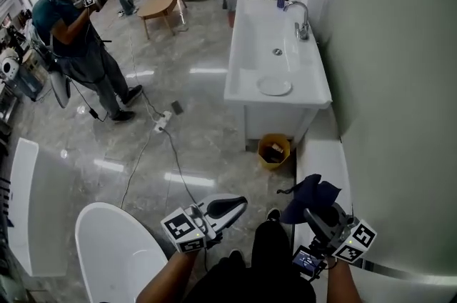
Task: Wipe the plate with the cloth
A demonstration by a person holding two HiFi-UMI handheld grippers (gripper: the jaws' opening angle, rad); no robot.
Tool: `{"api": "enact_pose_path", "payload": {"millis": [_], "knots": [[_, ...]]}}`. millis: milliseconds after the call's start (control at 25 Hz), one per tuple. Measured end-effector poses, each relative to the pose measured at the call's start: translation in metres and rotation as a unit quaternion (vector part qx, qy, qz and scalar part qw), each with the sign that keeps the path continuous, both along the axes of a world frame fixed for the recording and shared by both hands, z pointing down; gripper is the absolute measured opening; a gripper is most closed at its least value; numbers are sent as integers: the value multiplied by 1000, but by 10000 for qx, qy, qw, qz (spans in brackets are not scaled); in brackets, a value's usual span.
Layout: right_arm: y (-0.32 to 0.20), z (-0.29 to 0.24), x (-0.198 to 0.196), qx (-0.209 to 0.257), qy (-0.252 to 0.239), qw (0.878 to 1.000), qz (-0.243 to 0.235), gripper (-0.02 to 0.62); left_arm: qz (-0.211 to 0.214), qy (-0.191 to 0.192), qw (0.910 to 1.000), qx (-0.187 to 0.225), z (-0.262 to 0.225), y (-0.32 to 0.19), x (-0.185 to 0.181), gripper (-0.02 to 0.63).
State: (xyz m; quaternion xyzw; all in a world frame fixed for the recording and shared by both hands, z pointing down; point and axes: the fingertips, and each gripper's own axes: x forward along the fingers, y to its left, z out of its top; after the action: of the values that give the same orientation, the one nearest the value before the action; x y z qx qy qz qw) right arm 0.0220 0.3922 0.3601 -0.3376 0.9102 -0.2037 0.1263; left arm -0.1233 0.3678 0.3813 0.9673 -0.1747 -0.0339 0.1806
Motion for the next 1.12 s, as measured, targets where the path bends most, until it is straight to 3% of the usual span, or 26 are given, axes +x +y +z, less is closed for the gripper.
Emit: {"api": "enact_pose_path", "payload": {"millis": [400,600,840,1120], "knots": [[-158,13,73,-102,-34,9989,-461,75,-415,-392,9983,-100,15,-168,70,23],[-219,26,93,-204,150,9979,-600,75,-626,-318,9973,-208,17,-236,88,23],[-286,43,99,-385,266,9973,-566,75,-504,-570,9961,-454,53,-309,88,23],[-397,70,93,-661,631,9952,-345,75,-322,-774,9911,-1038,114,-434,69,26]]}}
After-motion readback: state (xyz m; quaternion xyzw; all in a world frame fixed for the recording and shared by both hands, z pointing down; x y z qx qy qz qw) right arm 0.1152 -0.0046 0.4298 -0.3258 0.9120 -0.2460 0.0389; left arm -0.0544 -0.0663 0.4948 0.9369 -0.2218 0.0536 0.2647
